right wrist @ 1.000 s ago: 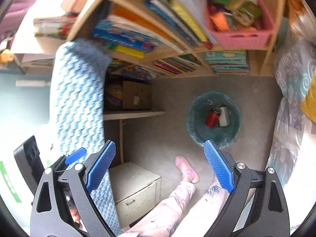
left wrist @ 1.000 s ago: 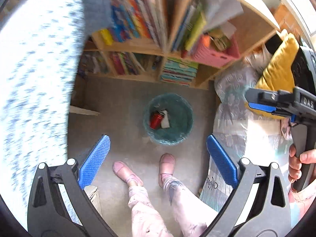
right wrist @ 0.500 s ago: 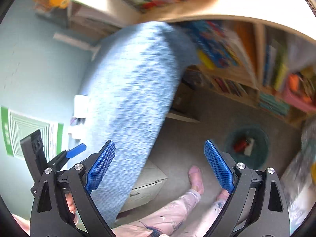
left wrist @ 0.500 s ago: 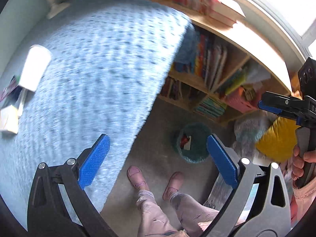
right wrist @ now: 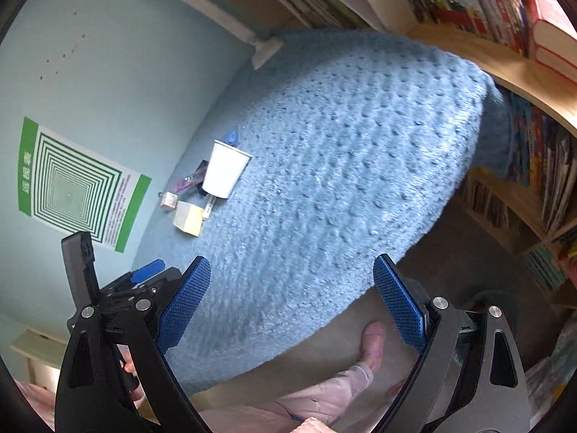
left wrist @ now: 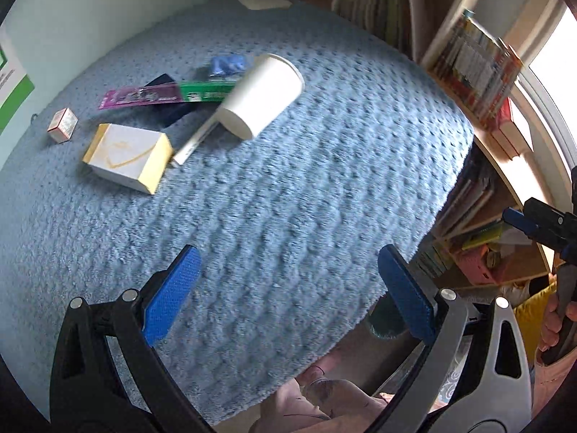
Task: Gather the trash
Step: 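Swing both tools back over the blanket toward the remaining trash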
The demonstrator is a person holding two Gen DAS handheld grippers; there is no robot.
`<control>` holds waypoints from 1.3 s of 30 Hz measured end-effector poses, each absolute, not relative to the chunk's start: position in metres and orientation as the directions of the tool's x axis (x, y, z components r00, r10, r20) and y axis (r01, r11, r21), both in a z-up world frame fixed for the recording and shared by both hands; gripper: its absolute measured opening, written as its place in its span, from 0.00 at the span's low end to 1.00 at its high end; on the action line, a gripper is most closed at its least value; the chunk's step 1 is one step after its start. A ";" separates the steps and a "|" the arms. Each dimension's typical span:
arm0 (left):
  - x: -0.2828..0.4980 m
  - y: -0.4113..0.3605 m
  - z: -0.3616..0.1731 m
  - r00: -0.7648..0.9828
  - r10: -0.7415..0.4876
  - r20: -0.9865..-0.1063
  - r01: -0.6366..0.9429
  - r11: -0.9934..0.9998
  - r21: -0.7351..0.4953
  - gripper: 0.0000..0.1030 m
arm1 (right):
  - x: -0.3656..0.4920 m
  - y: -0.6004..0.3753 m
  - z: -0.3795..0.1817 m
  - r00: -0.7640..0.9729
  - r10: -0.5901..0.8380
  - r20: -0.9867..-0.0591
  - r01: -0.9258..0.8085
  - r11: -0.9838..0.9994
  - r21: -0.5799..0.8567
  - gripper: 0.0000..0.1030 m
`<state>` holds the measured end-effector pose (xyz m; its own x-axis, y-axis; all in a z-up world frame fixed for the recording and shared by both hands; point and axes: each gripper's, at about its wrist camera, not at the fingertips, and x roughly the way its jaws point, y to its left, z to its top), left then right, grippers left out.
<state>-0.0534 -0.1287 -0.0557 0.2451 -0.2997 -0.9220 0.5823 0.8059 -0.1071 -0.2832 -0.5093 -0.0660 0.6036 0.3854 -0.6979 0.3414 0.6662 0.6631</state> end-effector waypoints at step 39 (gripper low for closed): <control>0.119 -0.031 -0.079 0.216 -0.315 -0.924 0.290 0.925 -0.247 0.93 | -0.034 -0.398 -0.087 0.437 0.518 -0.736 0.246 0.718 0.651 0.88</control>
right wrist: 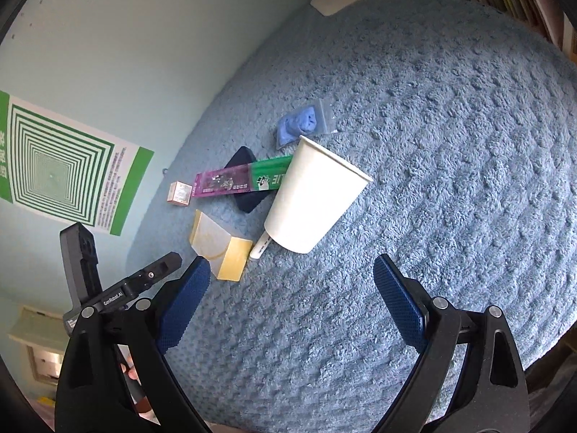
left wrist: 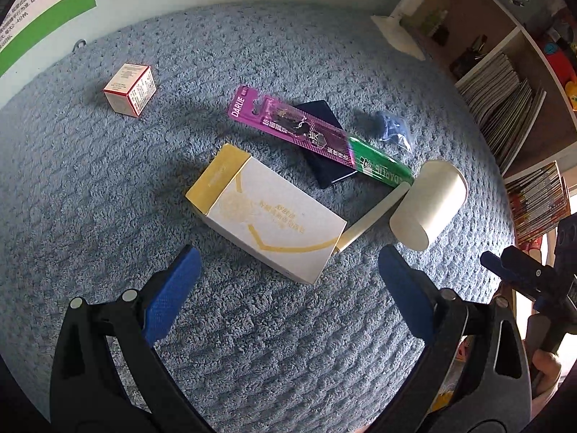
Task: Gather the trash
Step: 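Grasp the white-and-yellow box with the left tool while the right tool grasps the paper cup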
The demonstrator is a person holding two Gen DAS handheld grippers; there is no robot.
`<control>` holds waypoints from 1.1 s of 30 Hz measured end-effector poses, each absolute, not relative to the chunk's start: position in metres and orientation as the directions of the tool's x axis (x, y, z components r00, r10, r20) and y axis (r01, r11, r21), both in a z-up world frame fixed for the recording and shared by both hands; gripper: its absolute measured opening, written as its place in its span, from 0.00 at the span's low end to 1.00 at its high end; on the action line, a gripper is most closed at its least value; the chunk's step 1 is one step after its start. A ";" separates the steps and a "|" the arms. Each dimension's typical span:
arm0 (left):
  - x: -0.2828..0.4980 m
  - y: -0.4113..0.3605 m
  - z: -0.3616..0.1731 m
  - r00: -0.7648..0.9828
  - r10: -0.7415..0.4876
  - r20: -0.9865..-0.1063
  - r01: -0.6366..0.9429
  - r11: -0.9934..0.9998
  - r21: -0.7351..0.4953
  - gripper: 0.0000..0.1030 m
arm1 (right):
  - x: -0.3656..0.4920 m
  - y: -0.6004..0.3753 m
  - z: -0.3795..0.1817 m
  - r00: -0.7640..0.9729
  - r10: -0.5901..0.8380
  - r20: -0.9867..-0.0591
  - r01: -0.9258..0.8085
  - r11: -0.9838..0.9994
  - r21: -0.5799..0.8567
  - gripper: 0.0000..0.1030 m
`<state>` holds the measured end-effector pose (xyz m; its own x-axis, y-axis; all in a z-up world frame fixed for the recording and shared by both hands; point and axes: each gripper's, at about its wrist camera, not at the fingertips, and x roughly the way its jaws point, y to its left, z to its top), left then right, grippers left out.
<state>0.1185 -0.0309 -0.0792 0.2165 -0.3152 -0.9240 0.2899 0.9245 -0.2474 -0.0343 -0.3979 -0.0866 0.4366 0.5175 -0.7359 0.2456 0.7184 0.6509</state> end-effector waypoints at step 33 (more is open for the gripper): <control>0.182 -0.036 -0.154 0.111 -0.234 -0.966 0.029 0.972 -0.232 0.88 | 0.088 -0.387 -0.165 0.315 0.551 -0.772 0.346 0.691 0.635 0.88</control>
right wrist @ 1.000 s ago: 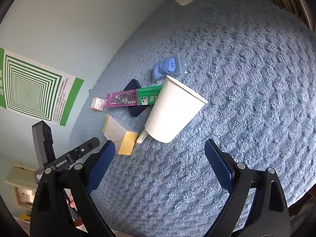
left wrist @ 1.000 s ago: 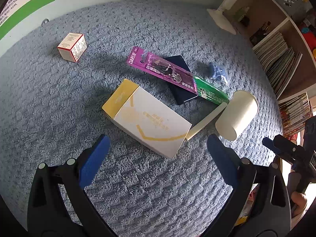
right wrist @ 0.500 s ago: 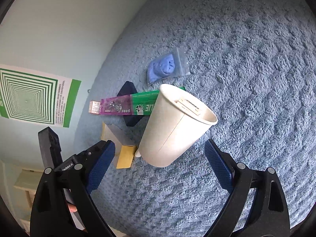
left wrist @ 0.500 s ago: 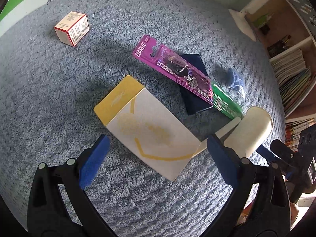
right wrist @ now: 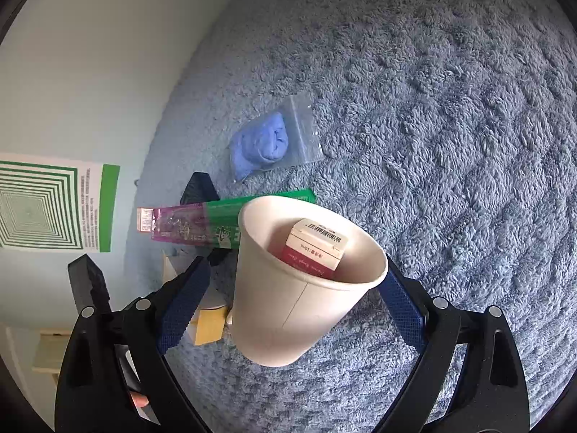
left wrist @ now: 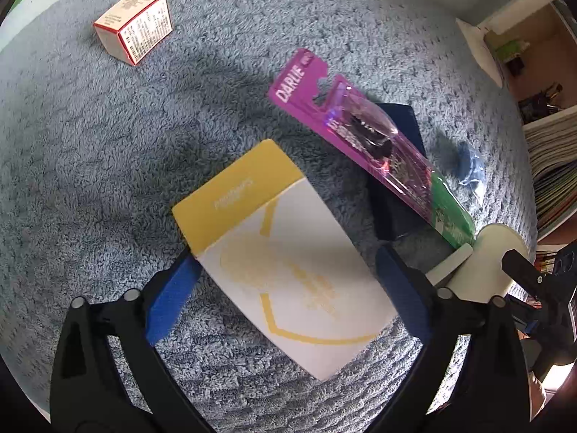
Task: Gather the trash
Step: 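Grasp the white-and-yellow box with the left tool while the right tool grasps the paper cup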
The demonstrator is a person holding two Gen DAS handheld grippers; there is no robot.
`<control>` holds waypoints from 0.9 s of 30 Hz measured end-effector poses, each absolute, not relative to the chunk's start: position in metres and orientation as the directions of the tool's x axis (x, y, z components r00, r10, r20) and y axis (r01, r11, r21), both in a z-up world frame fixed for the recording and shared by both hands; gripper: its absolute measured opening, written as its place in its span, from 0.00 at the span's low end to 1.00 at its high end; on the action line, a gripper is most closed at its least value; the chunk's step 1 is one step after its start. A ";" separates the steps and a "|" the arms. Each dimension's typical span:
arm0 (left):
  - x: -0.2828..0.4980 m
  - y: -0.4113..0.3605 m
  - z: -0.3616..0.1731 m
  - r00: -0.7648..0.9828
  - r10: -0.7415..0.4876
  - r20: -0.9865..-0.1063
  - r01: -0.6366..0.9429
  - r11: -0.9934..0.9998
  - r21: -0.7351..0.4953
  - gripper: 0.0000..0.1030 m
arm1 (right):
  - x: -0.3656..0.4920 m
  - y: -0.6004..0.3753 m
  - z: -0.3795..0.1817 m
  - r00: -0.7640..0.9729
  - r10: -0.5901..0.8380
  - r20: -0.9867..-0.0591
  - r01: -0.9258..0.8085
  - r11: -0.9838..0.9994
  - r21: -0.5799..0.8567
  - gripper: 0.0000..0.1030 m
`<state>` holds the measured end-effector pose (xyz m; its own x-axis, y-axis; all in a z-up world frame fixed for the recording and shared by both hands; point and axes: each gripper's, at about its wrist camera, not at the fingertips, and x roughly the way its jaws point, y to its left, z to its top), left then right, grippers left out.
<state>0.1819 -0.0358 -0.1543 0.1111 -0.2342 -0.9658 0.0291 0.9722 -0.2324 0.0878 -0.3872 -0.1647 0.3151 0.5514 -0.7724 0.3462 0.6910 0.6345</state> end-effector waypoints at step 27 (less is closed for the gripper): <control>0.152 -0.001 -0.100 0.245 -0.303 -0.921 0.069 0.953 -0.295 0.62 | 0.080 -0.414 -0.138 0.382 0.498 -0.778 0.331 0.712 0.619 0.63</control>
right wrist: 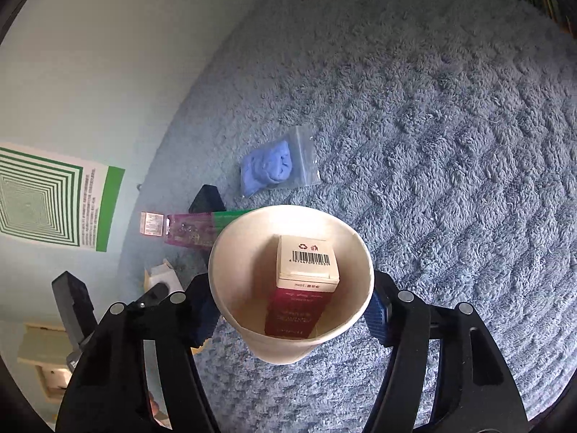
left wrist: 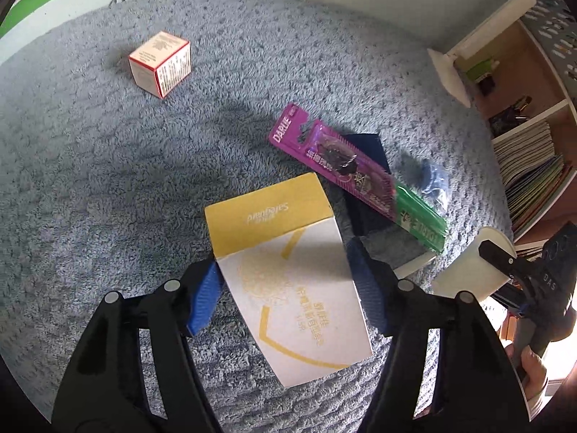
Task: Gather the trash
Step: 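Grasp the white-and-yellow box with the left tool while the right tool grasps the paper cup, then carry the white-and-yellow box with the left tool while the right tool carries the cup to the wastebasket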
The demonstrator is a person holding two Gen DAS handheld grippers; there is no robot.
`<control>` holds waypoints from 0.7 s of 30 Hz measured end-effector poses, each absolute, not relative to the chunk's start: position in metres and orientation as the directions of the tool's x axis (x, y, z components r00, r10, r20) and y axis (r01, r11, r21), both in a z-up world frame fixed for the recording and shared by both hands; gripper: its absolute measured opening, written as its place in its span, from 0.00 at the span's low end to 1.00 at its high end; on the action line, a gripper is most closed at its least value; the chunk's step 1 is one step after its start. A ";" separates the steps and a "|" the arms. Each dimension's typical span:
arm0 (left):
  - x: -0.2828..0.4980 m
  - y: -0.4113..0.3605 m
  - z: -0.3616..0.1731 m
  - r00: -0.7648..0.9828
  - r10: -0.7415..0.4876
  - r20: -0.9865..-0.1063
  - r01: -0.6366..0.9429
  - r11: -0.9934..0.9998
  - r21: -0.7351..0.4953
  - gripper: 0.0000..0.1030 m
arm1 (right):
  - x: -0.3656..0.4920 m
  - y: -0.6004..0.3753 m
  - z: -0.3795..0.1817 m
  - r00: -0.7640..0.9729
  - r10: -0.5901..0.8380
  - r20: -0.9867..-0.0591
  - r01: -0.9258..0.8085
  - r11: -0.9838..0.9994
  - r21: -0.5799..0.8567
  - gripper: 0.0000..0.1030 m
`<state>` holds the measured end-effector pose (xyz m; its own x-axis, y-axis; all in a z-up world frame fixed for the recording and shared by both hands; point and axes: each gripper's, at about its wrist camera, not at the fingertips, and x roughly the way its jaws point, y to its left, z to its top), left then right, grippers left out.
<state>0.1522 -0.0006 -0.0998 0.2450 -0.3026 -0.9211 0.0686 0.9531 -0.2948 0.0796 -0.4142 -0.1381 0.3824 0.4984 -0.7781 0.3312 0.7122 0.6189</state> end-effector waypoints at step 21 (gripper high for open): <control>0.127 -0.022 -0.057 0.334 -0.299 -0.894 0.259 0.941 -0.219 0.62 | 0.011 -0.465 -0.087 0.505 0.417 -0.755 0.356 0.696 0.623 0.63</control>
